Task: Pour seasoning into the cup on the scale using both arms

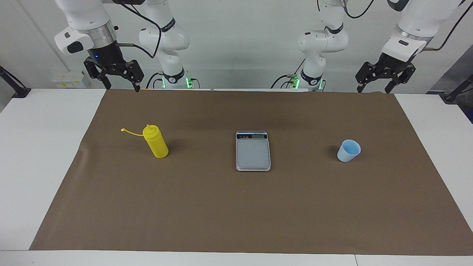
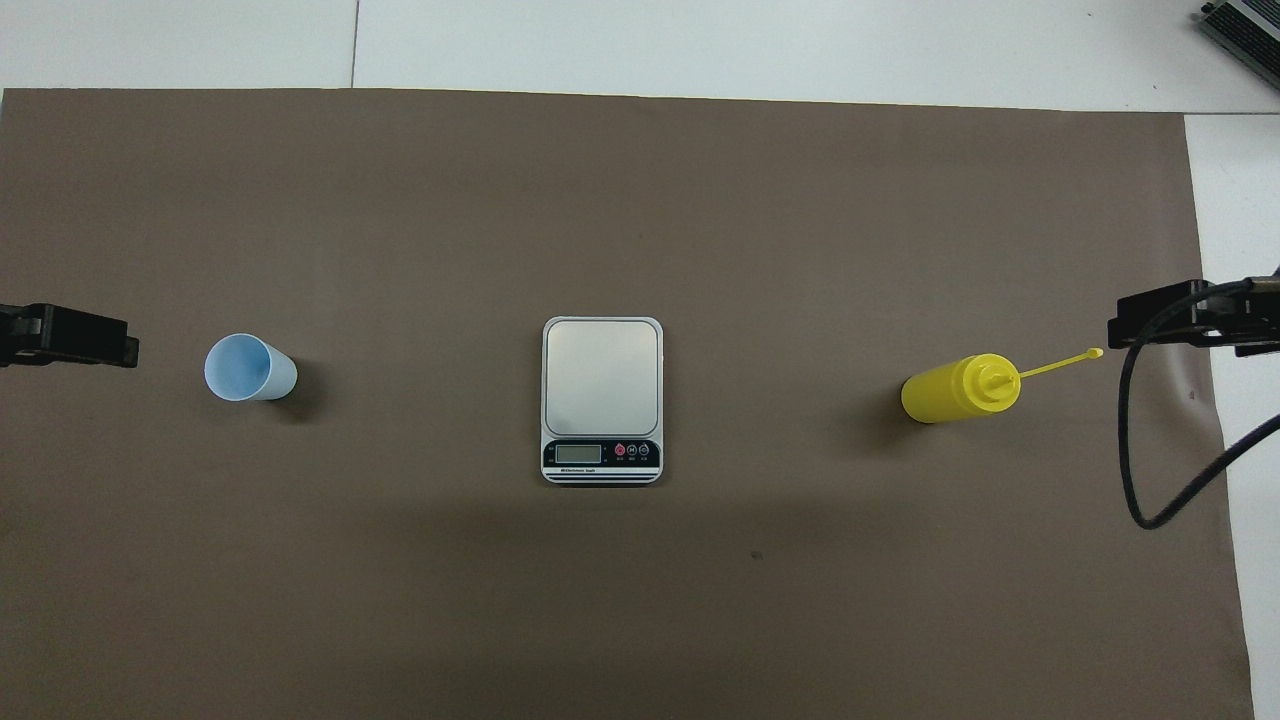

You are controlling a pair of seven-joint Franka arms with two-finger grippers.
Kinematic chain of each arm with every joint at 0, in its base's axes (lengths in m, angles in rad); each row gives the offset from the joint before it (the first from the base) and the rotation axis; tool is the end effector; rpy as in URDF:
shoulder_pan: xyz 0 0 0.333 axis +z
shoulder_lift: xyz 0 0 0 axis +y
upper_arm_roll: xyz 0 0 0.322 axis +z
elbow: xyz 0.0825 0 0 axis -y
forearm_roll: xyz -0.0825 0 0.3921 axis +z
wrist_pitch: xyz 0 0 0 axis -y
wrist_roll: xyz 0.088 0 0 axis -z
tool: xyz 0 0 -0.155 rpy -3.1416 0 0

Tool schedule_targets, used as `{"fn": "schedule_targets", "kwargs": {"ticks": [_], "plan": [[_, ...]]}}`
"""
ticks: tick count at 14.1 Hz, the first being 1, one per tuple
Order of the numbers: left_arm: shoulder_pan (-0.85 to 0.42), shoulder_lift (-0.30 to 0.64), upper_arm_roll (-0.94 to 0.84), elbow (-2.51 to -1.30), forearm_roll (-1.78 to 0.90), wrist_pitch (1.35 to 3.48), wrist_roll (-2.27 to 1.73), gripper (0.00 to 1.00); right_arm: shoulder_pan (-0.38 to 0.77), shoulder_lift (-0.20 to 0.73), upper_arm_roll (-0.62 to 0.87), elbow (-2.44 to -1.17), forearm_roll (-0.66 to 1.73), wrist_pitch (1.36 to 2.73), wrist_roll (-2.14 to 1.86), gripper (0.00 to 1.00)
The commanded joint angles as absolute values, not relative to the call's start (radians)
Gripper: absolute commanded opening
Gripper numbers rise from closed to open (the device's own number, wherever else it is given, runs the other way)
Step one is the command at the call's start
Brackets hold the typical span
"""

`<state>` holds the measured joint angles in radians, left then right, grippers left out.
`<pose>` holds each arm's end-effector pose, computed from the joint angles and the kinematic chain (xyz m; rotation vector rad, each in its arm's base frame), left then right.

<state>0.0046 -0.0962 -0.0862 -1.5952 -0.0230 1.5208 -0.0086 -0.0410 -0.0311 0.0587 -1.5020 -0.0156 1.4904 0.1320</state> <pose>0.5256 -0.0488 0.6186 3.1236 -0.1158 0.0324 0.5453 0.0077 0.6253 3.1203 -0.1807 0.0323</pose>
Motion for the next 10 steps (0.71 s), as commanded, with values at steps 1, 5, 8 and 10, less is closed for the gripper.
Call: {"fn": "schedule_targets", "kwargs": {"ticks": [1, 5, 8, 10], "plan": [[-0.008, -0.124, -0.081, -1.621, -0.029, 1.506, -0.002, 1.00, -0.044, -0.043, 0.066, -1.522, -0.012, 1.496, 0.153, 1.00], [-0.008, -0.130, -0.081, -1.640, -0.029, 1.519, -0.002, 1.00, -0.044, -0.048, 0.066, -1.523, -0.011, 1.485, 0.141, 1.00], [-0.006, -0.138, -0.081, -1.657, -0.029, 1.528, -0.002, 1.00, -0.044, -0.051, 0.066, -1.526, -0.011, 1.476, 0.141, 1.00], [-0.008, -0.141, -0.081, -1.661, -0.029, 1.540, -0.002, 1.00, -0.044, -0.051, 0.066, -1.526, -0.009, 1.473, 0.141, 1.00]]}}
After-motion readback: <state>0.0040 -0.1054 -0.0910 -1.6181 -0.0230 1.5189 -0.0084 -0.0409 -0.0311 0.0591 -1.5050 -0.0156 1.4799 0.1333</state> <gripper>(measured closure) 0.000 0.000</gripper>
